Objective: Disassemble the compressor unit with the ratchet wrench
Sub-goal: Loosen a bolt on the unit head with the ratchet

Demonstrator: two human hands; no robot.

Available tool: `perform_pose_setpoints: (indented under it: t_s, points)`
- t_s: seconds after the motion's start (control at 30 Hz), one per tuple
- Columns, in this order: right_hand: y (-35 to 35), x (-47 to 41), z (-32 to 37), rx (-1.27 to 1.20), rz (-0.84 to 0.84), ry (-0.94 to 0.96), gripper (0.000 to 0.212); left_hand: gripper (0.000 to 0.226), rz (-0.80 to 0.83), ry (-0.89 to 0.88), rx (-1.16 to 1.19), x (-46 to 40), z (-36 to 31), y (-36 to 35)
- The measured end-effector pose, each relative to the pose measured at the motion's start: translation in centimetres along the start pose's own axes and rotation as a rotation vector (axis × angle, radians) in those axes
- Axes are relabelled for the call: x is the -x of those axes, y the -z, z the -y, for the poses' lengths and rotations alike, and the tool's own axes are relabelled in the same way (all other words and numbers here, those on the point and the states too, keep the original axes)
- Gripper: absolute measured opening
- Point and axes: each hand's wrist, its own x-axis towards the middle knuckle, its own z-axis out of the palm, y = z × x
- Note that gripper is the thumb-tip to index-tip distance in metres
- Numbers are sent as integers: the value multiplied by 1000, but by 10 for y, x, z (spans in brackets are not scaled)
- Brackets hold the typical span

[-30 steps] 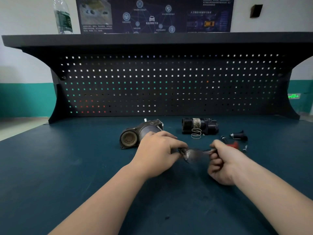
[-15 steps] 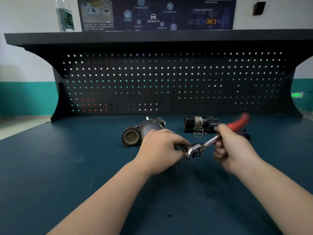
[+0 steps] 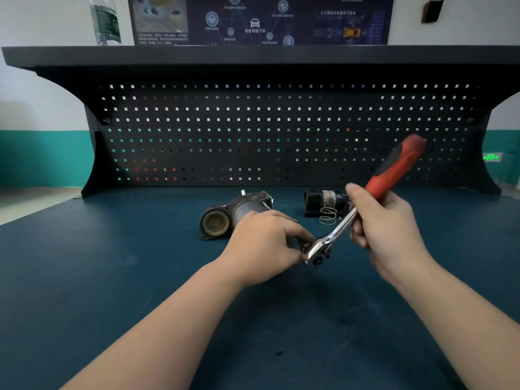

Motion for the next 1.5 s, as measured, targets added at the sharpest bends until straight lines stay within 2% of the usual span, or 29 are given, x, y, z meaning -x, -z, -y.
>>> perform_pose_setpoints:
  t_s: [0.1,0.17,0.2,0.27,0.33,0.4,0.43,0.5,0.6,0.7,0.77,0.8,0.87,0.93,1.03,1.1,1.13,1.17,1.23,1.3,1.37,1.43,1.5]
  points:
    - [7,-5,-12,-218,-65,-658,25,23,-25,24,-1,0,-1,-2]
    - [8,-1,-20,-326,-25,-897,26,23,-16,13,-13,0,0,-2]
    - [6,1,-23,-351,-21,-903,27,24,0,-2,-24,0,1,-1]
    - [3,-2,-22,-343,-51,-746,29,27,65,-29,-66,0,2,2]
    - [2,-6,-14,-276,-41,-376,26,31,138,-54,-123,-1,3,4]
    - [0,-3,-2,-69,56,1,27,28,148,-46,-82,-1,4,5]
    - [-1,1,2,39,99,131,28,26,130,-32,-43,-1,4,5]
    - [-4,7,6,100,149,233,28,24,80,-8,-11,0,3,4]
    - [-5,6,3,23,97,83,25,23,33,-1,-2,1,1,1]
    - [0,-3,-8,-150,-34,-407,31,24,-6,10,15,0,0,-2]
    - [3,0,-19,-302,-36,-754,33,24,-18,13,13,-1,1,-2]
    - [2,2,-23,-367,-23,-834,32,24,-4,7,-1,-1,1,-2]
    - [-1,2,-25,-388,-23,-772,32,26,53,-14,-41,-1,2,0]
    - [-1,-4,-20,-292,-41,-507,31,30,123,-35,-83,-1,4,3]
    - [0,-4,-2,-48,77,-16,27,28,153,-38,-88,-2,5,4]
    - [0,2,4,97,126,162,27,26,112,-27,-54,-1,4,3]
    - [-1,4,5,123,117,179,27,25,93,-22,-43,-1,3,3]
    - [-2,5,4,129,90,148,28,25,77,-17,-37,-1,2,2]
    - [-2,2,0,46,12,-57,28,24,56,-5,-32,0,2,1]
    - [2,-2,-9,-104,-44,-417,29,23,44,1,-43,-1,1,0]
    - [5,0,-18,-245,-13,-747,29,22,43,-4,-68,-1,0,-1]
    - [4,3,-23,-326,26,-843,30,22,50,-12,-79,-1,1,-1]
    - [3,0,-22,-294,-10,-716,32,23,59,-15,-66,-1,2,1]
